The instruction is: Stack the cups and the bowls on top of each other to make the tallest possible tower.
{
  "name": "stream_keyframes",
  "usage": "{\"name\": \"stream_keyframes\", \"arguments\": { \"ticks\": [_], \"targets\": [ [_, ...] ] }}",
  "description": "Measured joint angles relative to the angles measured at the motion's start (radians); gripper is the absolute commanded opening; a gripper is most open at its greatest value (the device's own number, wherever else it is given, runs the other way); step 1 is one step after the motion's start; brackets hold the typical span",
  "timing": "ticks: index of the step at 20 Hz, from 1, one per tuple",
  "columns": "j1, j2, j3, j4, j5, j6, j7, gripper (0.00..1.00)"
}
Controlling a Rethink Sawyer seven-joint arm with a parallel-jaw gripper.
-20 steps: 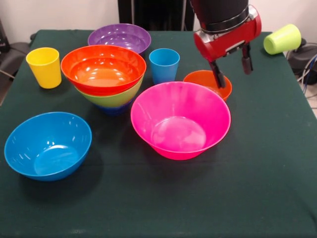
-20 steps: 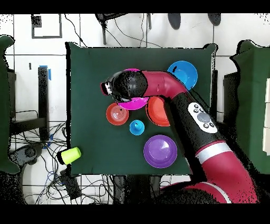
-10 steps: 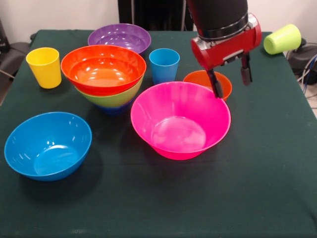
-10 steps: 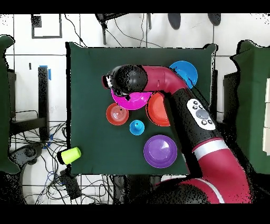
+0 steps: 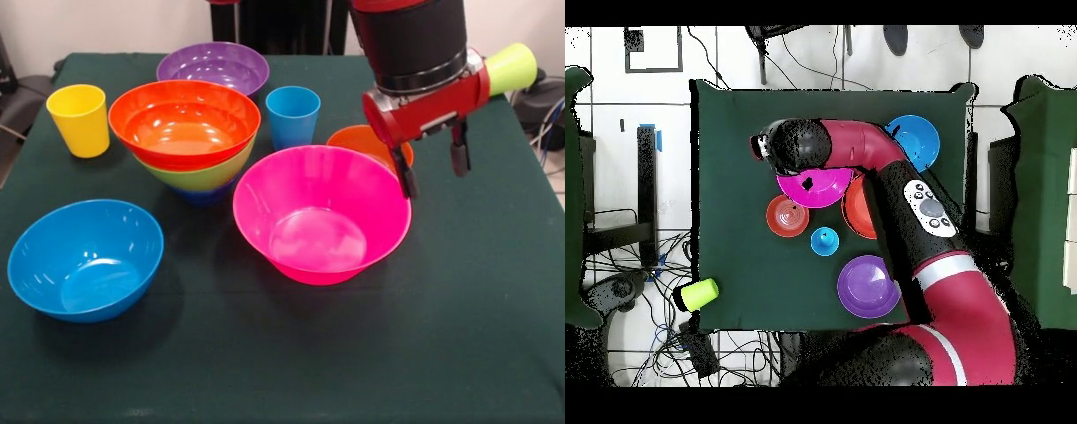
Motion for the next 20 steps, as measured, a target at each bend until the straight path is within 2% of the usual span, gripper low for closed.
{"name": "stream_keyframes", "arguments": {
  "ticks": [10,20],
  "targets": [
    [0.043,0.018,-0.033,-0.028,0.000,-0.014,0.000,1.00],
    [0.047,0.024,-0.073,-0.044,-0.001,-0.015,0.000,1.00]
  ]
}}
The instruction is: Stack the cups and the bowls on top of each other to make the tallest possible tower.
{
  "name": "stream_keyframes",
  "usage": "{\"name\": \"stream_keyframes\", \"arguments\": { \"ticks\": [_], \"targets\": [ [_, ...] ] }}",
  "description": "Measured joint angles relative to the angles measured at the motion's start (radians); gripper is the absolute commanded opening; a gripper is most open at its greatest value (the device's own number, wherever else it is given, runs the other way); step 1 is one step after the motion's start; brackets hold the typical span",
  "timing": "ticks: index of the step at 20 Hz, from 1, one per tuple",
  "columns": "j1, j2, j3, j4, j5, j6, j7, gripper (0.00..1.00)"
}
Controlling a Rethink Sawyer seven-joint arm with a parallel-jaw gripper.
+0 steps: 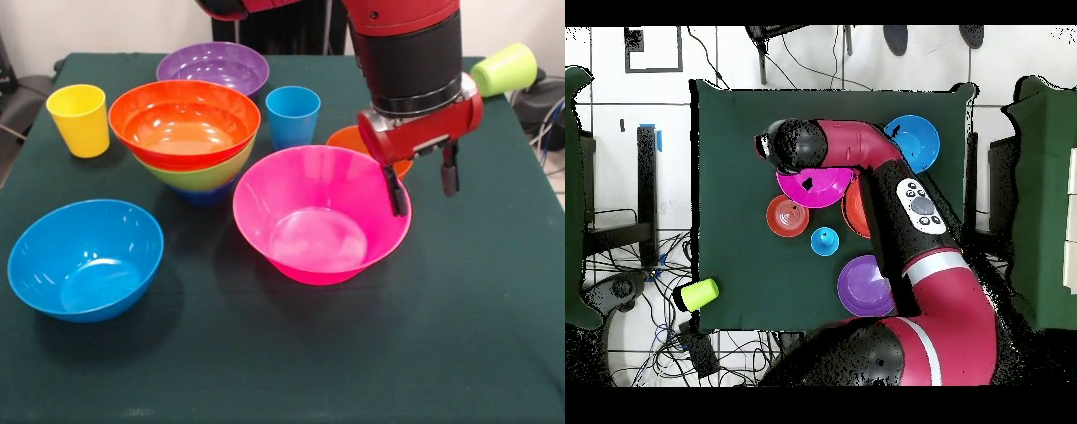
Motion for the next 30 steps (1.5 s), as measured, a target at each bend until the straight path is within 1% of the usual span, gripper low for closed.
{"name": "stream_keyframes", "arguments": {
  "ticks": [4,8,13,16,21,26,30],
  "targets": [
    [0.001,0.001,-0.015,-0.009,-0.002,-0.012,0.000,1.00],
    [0.013,0.001,-0.047,-0.016,-0.002,-0.039,0.000,1.00],
    [0.054,0.005,-0.096,-0.030,-0.006,-0.089,0.000,1.00],
    [0.088,0.022,-0.127,-0.052,-0.016,-0.125,0.000,1.00],
    [0.128,0.059,-0.169,-0.094,-0.019,-0.141,0.000,1.00],
    [0.139,0.079,-0.189,-0.110,-0.022,-0.142,0.000,1.00],
    [0.150,0.084,-0.221,-0.112,-0.024,-0.155,0.000,1.00]
  ]
}}
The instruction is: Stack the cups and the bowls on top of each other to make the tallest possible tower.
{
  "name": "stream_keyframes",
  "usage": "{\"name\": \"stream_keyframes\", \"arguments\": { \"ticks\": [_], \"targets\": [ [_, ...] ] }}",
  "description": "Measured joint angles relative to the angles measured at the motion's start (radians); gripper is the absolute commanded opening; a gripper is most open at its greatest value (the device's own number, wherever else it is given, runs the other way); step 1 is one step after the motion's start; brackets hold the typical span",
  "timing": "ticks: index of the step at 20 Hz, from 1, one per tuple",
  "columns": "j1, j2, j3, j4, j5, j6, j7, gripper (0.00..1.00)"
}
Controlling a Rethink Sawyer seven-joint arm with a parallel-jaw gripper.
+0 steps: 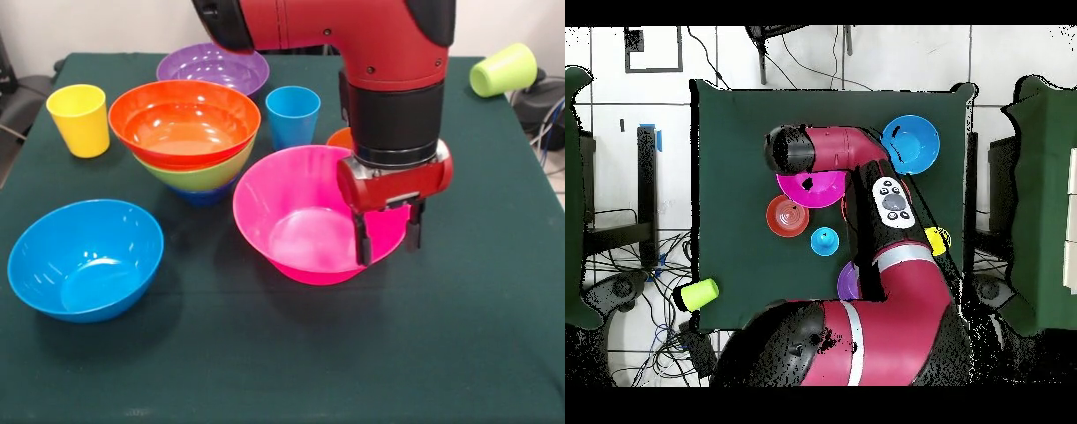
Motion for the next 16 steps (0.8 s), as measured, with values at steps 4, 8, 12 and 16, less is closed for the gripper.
{"name": "stream_keyframes", "arguments": {
  "ticks": [4,8,12,16],
  "targets": [
    [0.013,-0.004,-0.033,0.000,-0.001,-0.011,0.000,1.00],
    [0.036,-0.015,-0.074,0.000,-0.001,-0.013,0.001,1.00],
    [0.063,-0.032,-0.115,0.000,-0.001,-0.013,0.004,1.00],
    [0.099,-0.045,-0.161,0.000,0.000,-0.019,0.006,1.00]
  ]
}}
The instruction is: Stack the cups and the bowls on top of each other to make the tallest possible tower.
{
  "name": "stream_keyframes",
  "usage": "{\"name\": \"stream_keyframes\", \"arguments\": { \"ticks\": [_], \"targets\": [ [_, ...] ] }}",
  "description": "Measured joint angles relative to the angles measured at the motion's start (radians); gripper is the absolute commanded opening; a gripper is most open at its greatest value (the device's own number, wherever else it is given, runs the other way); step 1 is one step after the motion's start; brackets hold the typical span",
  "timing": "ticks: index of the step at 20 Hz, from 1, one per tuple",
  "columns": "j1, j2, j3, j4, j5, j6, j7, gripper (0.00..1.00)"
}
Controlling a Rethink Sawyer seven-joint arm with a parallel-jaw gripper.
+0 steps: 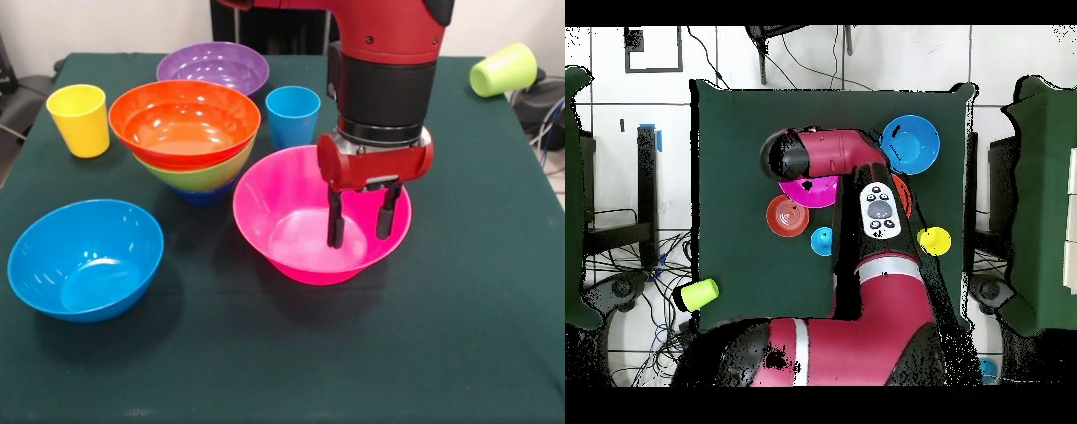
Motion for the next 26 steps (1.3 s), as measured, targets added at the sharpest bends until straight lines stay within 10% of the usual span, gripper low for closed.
{"name": "stream_keyframes", "arguments": {
  "ticks": [26],
  "targets": [
    [0.063,-0.003,-0.118,0.009,0.035,-0.086,0.177,1.00]
  ]
}}
